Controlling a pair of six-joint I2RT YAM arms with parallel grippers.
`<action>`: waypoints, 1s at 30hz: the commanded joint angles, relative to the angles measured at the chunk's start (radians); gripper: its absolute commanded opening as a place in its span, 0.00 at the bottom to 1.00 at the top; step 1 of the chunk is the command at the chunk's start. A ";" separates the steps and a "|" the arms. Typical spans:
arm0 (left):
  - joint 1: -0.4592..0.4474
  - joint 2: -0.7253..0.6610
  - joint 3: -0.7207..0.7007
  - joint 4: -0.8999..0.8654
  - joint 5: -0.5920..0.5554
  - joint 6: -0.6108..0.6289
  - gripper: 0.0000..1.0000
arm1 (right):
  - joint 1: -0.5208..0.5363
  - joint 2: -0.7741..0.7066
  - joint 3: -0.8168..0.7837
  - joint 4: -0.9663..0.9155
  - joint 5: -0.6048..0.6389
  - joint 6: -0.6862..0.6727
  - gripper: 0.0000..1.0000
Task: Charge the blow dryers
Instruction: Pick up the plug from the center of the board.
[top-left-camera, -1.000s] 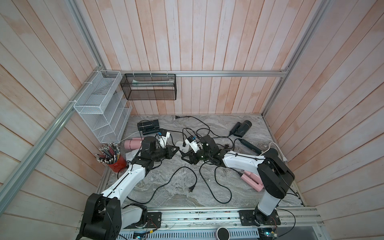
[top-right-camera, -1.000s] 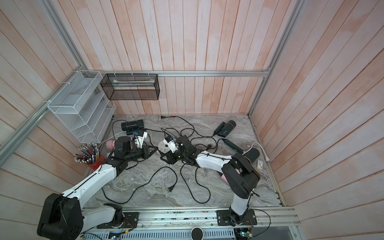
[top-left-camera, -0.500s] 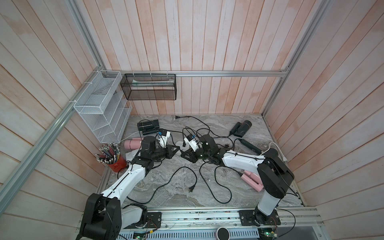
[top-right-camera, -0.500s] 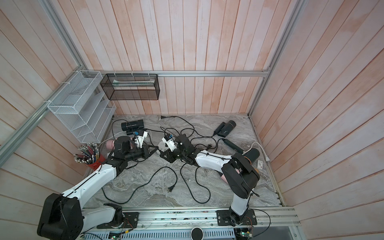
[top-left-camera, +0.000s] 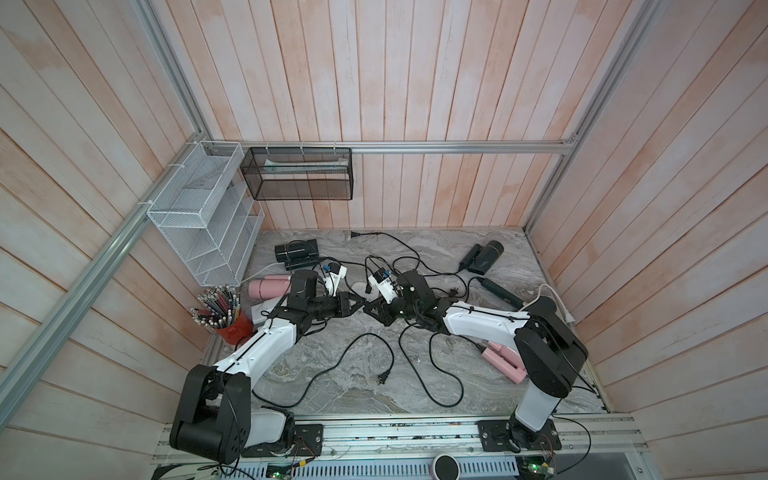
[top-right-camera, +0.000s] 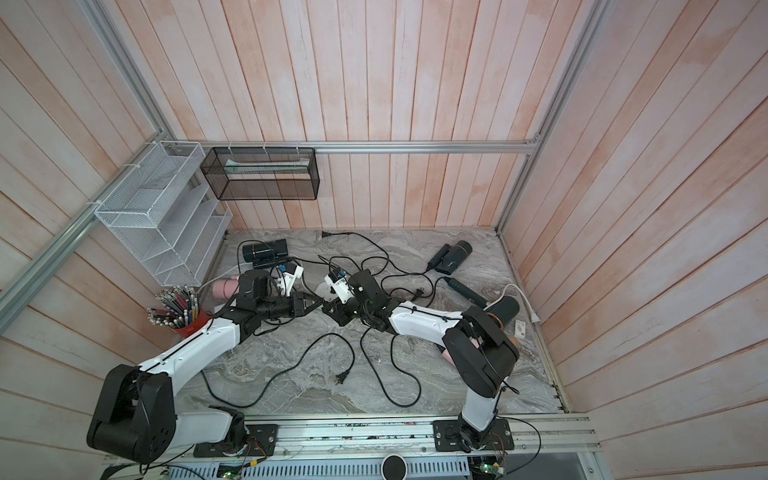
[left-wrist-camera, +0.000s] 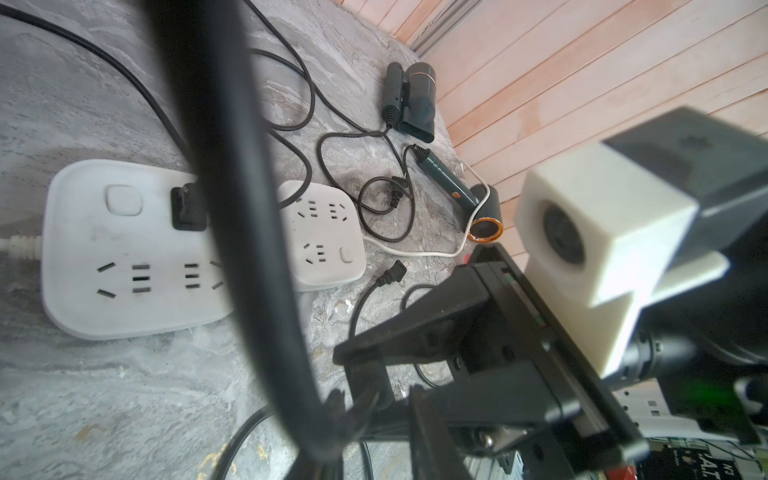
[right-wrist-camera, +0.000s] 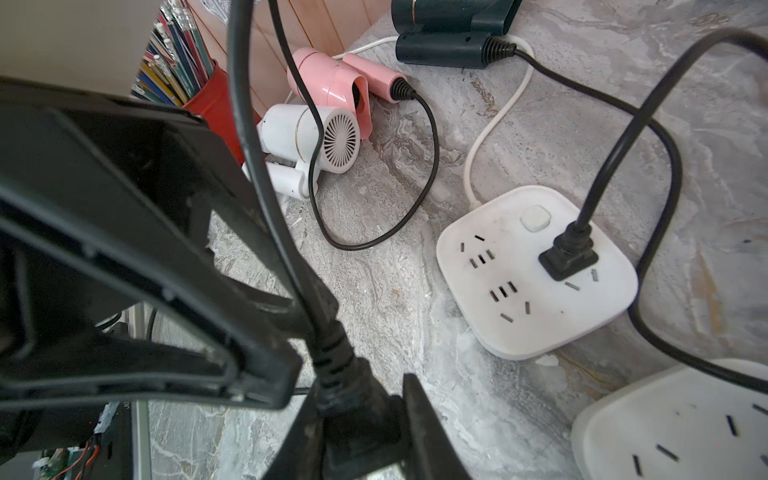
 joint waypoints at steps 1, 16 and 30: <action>-0.004 0.018 0.037 -0.029 0.002 0.007 0.30 | 0.020 -0.017 0.023 -0.026 0.043 -0.029 0.17; -0.005 0.055 0.075 -0.129 0.033 0.053 0.27 | 0.051 -0.020 0.029 -0.042 0.147 -0.061 0.15; -0.004 0.100 0.100 -0.132 0.057 0.041 0.18 | 0.066 -0.027 0.026 -0.037 0.156 -0.076 0.13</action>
